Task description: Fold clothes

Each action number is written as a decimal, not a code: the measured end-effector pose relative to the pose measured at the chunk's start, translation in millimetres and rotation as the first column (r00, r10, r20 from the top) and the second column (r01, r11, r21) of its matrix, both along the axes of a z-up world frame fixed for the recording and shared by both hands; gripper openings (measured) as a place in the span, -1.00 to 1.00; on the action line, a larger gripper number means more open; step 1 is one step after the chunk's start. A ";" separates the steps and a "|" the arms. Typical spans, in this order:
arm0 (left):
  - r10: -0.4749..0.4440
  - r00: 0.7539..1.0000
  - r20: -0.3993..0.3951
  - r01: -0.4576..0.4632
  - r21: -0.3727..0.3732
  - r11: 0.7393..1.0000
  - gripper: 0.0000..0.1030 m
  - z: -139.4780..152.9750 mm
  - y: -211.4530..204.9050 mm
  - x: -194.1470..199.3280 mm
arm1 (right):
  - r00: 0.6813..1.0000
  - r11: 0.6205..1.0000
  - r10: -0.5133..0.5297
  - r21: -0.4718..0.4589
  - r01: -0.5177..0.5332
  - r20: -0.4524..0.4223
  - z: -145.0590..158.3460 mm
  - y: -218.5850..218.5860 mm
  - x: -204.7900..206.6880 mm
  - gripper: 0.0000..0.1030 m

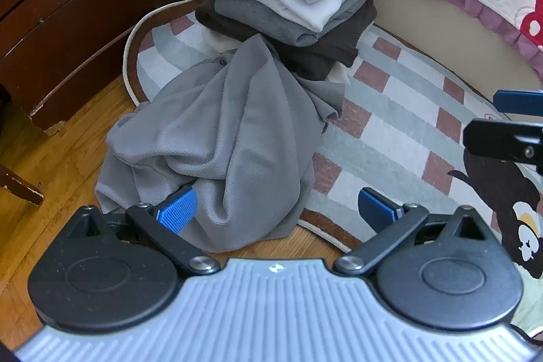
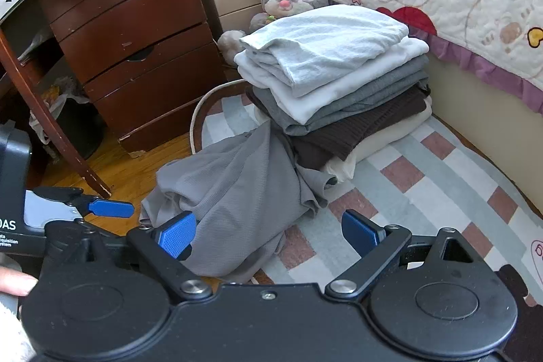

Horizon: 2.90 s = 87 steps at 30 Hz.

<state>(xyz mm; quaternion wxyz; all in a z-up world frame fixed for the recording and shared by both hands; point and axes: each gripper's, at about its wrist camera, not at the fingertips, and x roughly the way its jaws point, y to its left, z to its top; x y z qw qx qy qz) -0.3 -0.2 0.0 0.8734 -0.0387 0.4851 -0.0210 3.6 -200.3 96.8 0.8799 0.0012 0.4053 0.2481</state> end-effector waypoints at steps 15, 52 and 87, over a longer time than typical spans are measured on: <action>-0.033 0.999 0.031 0.034 -0.020 0.999 1.00 4.7 -3.5 0.1 | 1.000 1.000 -0.004 0.016 0.004 0.003 0.9 -2.3 -0.5 0.85; -0.029 0.999 0.028 0.029 0.000 1.000 1.00 -1.1 -1.4 4.5 | 0.999 0.999 -0.015 -0.028 0.016 0.036 -7.6 7.1 3.9 0.85; 0.276 0.956 -0.095 -0.282 -0.060 0.957 0.91 -116.1 113.7 59.6 | 0.990 0.977 -0.105 0.177 0.120 -0.094 -169.0 7.4 84.4 0.85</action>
